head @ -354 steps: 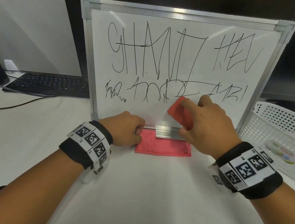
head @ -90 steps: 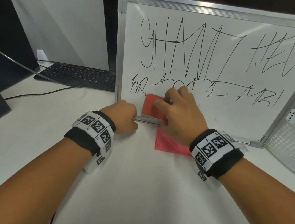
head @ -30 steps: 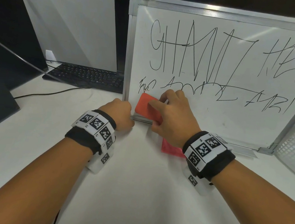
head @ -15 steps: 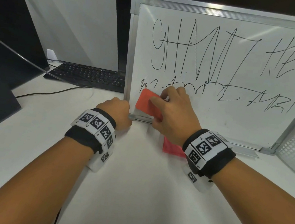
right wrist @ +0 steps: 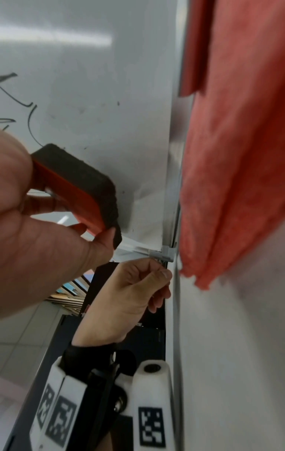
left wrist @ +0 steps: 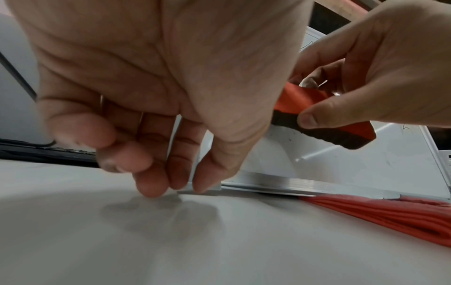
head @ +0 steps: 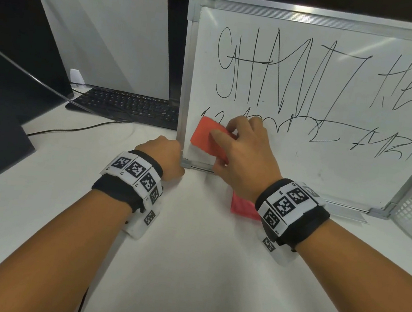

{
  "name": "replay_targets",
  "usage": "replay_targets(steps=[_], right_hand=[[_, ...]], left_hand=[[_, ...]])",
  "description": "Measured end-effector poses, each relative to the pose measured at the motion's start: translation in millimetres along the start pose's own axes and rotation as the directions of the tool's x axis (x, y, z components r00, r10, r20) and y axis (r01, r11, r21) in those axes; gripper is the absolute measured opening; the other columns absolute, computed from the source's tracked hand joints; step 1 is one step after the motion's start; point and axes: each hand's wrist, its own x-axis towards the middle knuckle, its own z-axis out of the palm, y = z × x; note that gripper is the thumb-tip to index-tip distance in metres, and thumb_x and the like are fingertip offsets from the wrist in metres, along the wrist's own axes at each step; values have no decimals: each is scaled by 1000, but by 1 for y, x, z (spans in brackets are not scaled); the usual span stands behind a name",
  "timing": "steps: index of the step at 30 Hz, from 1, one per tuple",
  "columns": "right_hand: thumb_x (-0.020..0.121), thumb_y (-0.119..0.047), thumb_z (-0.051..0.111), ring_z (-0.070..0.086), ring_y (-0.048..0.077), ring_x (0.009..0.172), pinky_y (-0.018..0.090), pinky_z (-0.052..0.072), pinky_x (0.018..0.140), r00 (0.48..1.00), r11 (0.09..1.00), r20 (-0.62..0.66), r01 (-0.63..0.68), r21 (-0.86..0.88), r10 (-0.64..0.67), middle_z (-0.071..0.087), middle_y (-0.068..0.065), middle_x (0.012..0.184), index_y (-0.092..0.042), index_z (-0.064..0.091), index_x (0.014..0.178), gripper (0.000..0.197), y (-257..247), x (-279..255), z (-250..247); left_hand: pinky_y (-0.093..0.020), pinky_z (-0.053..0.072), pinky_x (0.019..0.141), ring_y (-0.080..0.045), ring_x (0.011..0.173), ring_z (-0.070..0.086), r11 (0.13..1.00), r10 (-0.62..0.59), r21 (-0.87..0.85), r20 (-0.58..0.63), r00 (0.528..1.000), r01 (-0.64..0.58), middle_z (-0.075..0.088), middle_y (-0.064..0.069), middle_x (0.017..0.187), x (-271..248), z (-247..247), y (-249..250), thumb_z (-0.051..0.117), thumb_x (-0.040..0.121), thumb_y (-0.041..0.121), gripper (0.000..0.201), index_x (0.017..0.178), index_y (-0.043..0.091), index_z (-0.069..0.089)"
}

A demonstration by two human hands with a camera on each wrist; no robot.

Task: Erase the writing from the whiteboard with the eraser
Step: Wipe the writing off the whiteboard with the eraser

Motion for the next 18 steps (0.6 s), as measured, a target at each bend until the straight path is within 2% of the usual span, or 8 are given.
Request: replay_targets(steps=[3,7,12,16,18], right_hand=[[70,-22,68,46,34,90,43,45,74,998,999,47,48,-6,-48,56,11,100,-12,69,96,27,-1,-1,3],[74,-22,64,45,34,92,41,41,76,999,1000,-38,-4,-14,4,57,12,105,-12,67,103,30,0,4,0],[72,-22,65,47,33,88,46,48,75,996,996,5,84,-24,-84,63,8,97,-10,68,88,19,-1,4,3],[73,-18,68,47,33,89,42,45,76,997,999,-75,27,-31,-29,65,6,102,-10,70,93,22,1,6,0],[75,-18,66,47,33,89,43,45,76,996,998,-70,50,-42,-53,65,6,102,-9,69,94,22,1,5,0]], left_hand=[[-36,54,74,-28,81,62,1000,2,-5,-1,1000,-2,51,-2,83,0,0,0,62,87,30,18,79,20,50],[-36,56,75,-27,81,63,1000,-5,-8,-19,1000,4,54,-3,86,-1,0,1,62,86,30,16,94,17,59],[-35,53,73,-28,80,62,1000,-3,10,-48,999,4,51,-2,84,1,2,1,62,86,32,17,94,18,58],[-34,51,72,-28,81,61,1000,-12,12,-61,998,12,47,0,82,0,2,2,62,87,32,19,99,18,57],[-34,50,70,-27,81,61,1000,-8,11,-64,998,8,47,0,82,1,2,3,62,88,33,21,101,17,58]])
